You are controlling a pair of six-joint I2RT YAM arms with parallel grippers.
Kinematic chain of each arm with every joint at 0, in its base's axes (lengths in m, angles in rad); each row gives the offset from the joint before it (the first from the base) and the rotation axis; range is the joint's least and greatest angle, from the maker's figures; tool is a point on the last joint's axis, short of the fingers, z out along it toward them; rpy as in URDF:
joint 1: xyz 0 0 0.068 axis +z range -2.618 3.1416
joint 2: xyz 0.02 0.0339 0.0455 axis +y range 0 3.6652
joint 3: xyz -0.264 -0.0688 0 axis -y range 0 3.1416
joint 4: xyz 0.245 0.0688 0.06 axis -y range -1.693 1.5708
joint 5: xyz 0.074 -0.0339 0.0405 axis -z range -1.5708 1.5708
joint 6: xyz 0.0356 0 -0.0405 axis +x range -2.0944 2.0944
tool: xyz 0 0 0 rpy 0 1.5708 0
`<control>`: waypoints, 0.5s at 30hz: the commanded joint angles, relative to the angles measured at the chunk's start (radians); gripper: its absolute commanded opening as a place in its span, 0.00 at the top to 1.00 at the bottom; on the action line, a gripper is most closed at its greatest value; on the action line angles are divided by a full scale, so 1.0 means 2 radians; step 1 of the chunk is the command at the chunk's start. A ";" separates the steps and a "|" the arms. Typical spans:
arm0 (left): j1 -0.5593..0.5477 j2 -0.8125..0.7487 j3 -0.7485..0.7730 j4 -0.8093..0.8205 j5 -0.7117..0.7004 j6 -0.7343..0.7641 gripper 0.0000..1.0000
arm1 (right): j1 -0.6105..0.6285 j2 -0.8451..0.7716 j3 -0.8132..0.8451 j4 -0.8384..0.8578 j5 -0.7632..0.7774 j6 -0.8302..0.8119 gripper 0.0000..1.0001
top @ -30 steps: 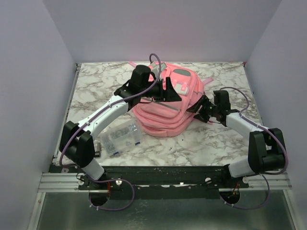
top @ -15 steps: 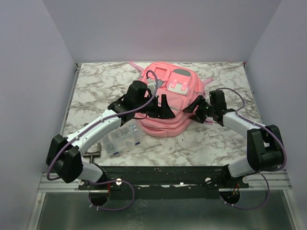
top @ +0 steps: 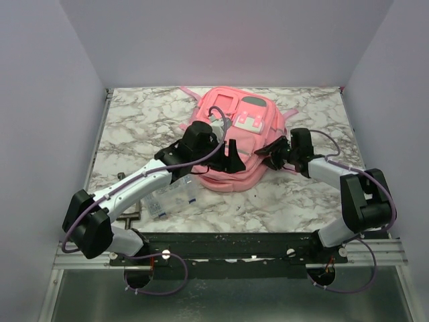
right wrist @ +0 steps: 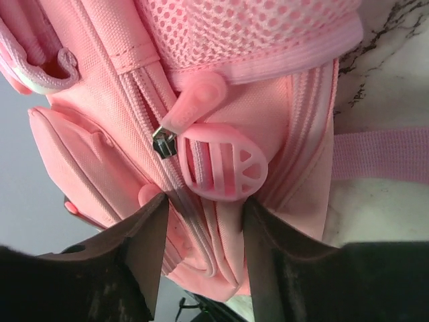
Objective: Pack the student bag
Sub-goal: Zip the student bag at the center of the board.
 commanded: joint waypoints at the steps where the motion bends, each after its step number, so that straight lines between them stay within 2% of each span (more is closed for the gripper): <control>1: -0.024 -0.036 -0.030 0.031 -0.083 0.019 0.33 | 0.003 -0.014 -0.003 0.044 -0.013 0.065 0.63; 4: -0.034 -0.058 -0.060 0.071 -0.113 0.008 0.34 | 0.003 -0.049 -0.007 0.044 -0.017 0.114 0.99; 9: -0.051 -0.079 -0.099 0.135 -0.147 -0.020 0.38 | 0.003 -0.096 0.006 -0.002 0.001 0.202 1.00; 15: -0.063 -0.052 -0.098 0.156 -0.110 -0.049 0.40 | 0.002 -0.121 0.009 -0.008 0.012 0.276 1.00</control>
